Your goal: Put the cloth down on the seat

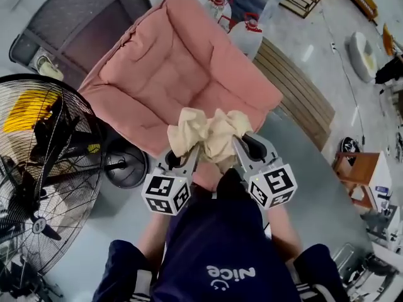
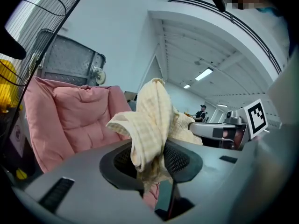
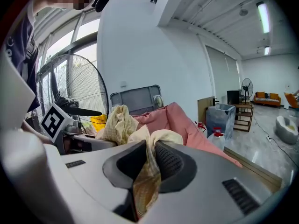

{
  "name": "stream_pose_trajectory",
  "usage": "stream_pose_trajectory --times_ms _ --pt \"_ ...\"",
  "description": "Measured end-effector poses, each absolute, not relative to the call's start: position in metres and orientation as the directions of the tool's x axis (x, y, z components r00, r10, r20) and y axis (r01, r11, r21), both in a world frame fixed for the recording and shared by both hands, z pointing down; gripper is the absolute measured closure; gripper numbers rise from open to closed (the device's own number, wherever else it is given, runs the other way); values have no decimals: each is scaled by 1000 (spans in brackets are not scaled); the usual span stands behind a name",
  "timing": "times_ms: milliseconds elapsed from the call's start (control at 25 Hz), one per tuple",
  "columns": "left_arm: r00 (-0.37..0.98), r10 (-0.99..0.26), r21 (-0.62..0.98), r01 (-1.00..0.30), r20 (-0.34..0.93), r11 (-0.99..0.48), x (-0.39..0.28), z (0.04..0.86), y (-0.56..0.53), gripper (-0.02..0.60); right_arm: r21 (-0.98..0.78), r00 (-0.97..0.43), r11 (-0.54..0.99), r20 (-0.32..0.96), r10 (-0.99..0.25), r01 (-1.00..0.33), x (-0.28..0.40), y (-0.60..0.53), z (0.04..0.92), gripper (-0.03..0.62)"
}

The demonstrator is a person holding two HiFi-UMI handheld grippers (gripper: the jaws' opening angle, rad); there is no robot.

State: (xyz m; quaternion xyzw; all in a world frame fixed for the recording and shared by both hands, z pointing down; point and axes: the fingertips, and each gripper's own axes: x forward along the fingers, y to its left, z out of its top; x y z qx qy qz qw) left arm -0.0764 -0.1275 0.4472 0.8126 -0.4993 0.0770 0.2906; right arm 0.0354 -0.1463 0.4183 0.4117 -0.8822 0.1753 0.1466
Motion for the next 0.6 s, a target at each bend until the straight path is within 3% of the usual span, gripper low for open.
stream_pose_trajectory --times_ms 600 --pt "366 -787 344 -916 496 -208 -60 483 -190 439 -237 -687 665 450 -571 -708 52 -219 465 507"
